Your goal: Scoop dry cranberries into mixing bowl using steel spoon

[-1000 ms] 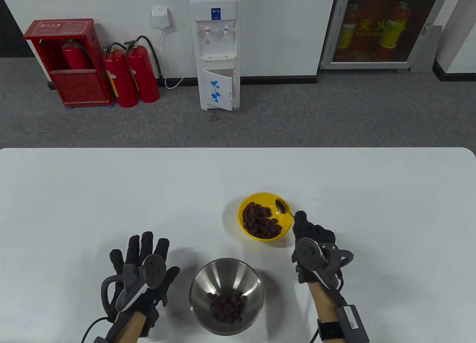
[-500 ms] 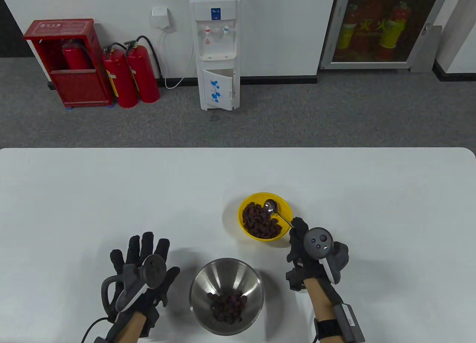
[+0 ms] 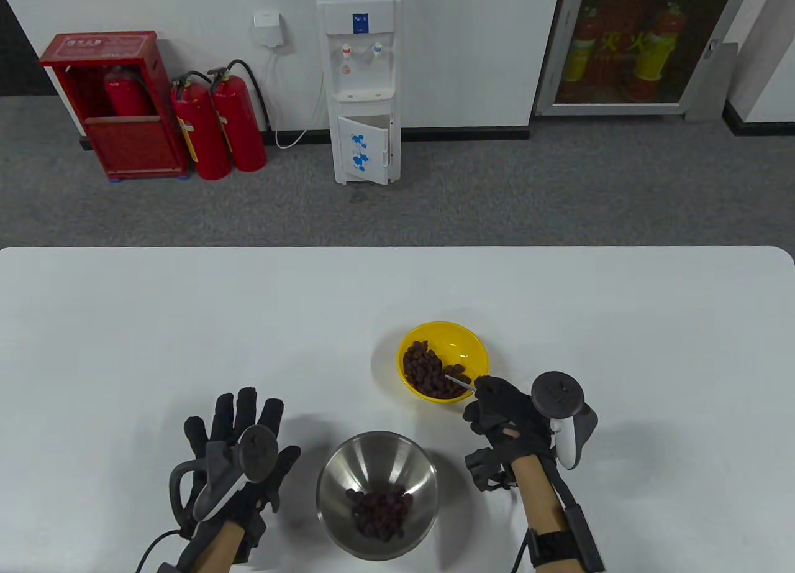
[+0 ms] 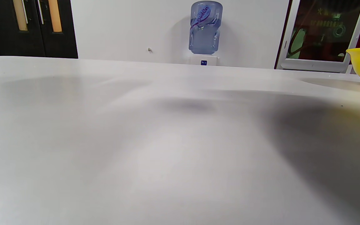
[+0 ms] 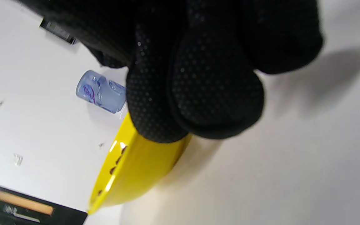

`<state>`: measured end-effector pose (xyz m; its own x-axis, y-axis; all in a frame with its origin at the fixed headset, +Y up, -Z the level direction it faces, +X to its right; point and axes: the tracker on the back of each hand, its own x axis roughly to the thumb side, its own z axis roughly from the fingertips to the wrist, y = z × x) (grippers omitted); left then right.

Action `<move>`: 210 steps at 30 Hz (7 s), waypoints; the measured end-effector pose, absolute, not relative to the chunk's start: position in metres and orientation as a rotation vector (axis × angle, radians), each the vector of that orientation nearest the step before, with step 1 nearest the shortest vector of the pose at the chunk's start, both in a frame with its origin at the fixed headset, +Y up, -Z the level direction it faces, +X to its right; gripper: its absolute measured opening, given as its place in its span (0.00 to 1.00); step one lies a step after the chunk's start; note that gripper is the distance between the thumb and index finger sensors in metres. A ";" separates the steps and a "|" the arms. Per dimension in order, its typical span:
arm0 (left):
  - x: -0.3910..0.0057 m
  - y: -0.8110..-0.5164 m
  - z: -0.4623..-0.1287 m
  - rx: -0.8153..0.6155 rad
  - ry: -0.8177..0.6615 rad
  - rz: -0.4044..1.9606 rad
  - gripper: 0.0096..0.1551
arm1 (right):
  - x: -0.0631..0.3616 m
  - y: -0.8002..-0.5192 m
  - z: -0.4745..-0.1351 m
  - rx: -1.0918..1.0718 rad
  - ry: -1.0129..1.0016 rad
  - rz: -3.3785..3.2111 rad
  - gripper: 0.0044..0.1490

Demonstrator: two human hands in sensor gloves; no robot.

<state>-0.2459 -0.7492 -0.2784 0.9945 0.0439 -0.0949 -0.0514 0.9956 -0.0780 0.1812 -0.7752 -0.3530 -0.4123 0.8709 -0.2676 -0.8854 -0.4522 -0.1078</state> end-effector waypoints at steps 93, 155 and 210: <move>-0.244 -0.749 -0.278 -0.081 0.092 0.041 0.47 | 0.188 -0.722 -0.283 0.017 -0.060 1.709 0.26; -0.244 -0.749 -0.278 -0.096 0.102 0.021 0.47 | 0.161 -0.721 -0.276 0.426 -0.148 2.025 0.24; -0.253 -0.756 -0.276 -0.135 0.134 0.102 0.47 | 0.184 -0.783 -0.323 -0.388 -0.017 1.935 0.34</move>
<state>-0.2531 -0.7561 -0.2763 0.9858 0.0926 -0.1400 -0.1106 0.9858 -0.1267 0.1843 -0.7831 -0.3230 -0.3378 0.9045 -0.2603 -0.8997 -0.3916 -0.1930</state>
